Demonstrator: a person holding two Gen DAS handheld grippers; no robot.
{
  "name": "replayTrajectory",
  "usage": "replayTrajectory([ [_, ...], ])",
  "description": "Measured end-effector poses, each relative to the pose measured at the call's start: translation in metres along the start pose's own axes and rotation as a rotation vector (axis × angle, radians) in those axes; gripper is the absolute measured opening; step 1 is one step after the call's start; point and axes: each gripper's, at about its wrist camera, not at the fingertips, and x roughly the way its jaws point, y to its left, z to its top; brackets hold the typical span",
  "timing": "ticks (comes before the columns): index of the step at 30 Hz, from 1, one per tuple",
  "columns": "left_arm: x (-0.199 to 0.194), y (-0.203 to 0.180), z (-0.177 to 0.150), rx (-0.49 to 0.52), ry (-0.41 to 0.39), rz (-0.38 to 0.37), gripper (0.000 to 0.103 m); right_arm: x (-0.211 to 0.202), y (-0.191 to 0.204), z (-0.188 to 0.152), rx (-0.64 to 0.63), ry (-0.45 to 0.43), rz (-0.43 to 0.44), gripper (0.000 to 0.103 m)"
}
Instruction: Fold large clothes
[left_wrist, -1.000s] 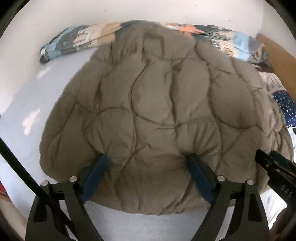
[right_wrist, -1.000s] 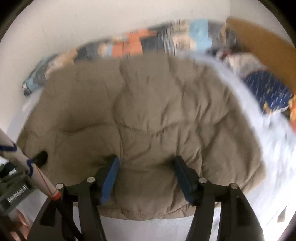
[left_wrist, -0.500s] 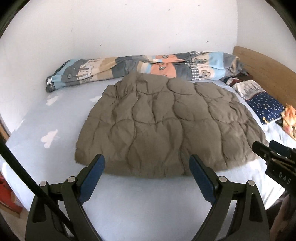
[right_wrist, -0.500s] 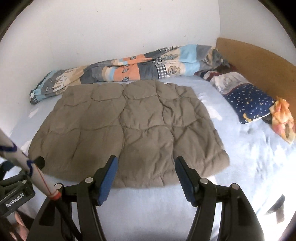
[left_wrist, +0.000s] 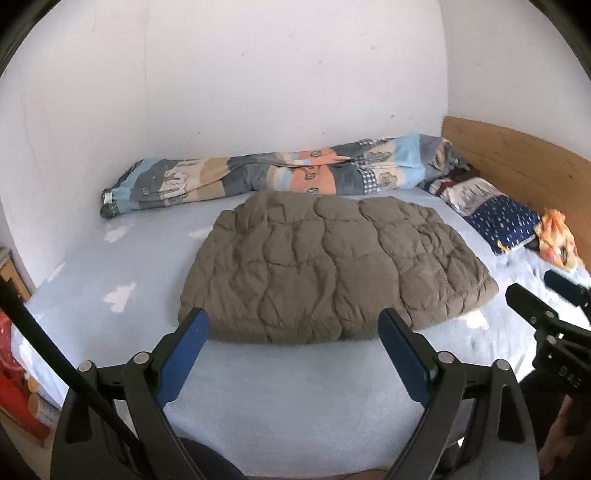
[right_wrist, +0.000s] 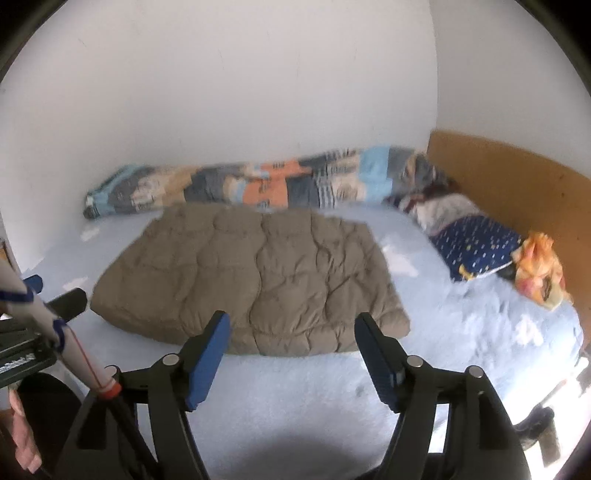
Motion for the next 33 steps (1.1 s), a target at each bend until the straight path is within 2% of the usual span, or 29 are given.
replayTrajectory([
  [2,0.011,-0.006,-0.009,0.029,0.027,0.0,0.095,-0.008,0.001,-0.012,-0.013,-0.036,-0.006,0.084],
  [7,0.039,-0.003,-0.024,0.035,0.099,0.007,0.095,0.002,0.004,-0.016,-0.038,-0.02,0.004,0.084],
  [10,0.047,-0.001,-0.026,0.025,0.107,0.018,0.095,0.007,0.007,-0.019,-0.072,-0.024,-0.007,0.084],
  [13,0.056,0.001,-0.025,0.002,0.114,0.01,0.095,0.014,0.005,-0.019,-0.023,-0.002,0.011,0.084],
  [17,0.065,-0.002,-0.027,0.028,0.125,0.028,0.095,0.023,0.01,-0.019,-0.042,0.008,0.0,0.084],
  [21,0.076,0.005,-0.03,-0.012,0.173,0.013,0.095,0.032,0.011,-0.021,-0.028,0.043,0.0,0.084],
  [33,0.08,0.012,-0.029,-0.034,0.171,0.019,0.095,0.037,0.017,-0.024,-0.046,0.05,-0.001,0.084],
])
